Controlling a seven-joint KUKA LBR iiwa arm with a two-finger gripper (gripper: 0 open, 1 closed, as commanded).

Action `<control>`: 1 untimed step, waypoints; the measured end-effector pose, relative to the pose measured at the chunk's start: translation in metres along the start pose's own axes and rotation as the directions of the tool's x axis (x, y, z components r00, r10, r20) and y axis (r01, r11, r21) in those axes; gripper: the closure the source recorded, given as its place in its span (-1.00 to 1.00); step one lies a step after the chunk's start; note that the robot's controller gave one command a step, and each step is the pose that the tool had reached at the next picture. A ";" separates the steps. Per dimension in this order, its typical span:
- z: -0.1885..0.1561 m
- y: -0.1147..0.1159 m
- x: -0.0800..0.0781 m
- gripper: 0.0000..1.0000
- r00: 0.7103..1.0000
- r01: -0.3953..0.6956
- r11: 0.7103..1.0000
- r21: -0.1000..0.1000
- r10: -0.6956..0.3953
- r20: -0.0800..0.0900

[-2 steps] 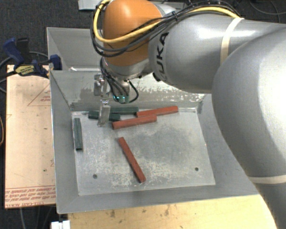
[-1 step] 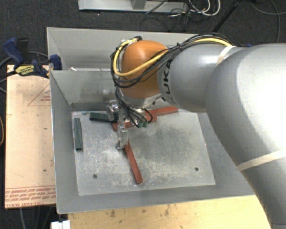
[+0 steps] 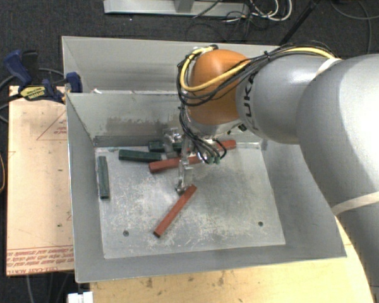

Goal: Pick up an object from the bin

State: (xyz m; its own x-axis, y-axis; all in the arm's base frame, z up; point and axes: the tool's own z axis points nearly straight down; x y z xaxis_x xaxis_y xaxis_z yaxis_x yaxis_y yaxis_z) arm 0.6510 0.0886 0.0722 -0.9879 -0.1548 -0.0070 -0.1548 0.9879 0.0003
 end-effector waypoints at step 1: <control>-0.001 0.003 -0.001 1.00 1.000 0.004 1.000 -0.002 -0.004 0.001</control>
Offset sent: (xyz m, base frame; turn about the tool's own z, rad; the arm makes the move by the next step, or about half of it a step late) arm 0.0000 0.0000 0.0000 0.0000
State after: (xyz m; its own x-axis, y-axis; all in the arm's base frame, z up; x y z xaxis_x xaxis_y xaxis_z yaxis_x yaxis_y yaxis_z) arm 0.6512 0.0920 0.0735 -0.9873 -0.1588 -0.0085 -0.1589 0.9873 0.0020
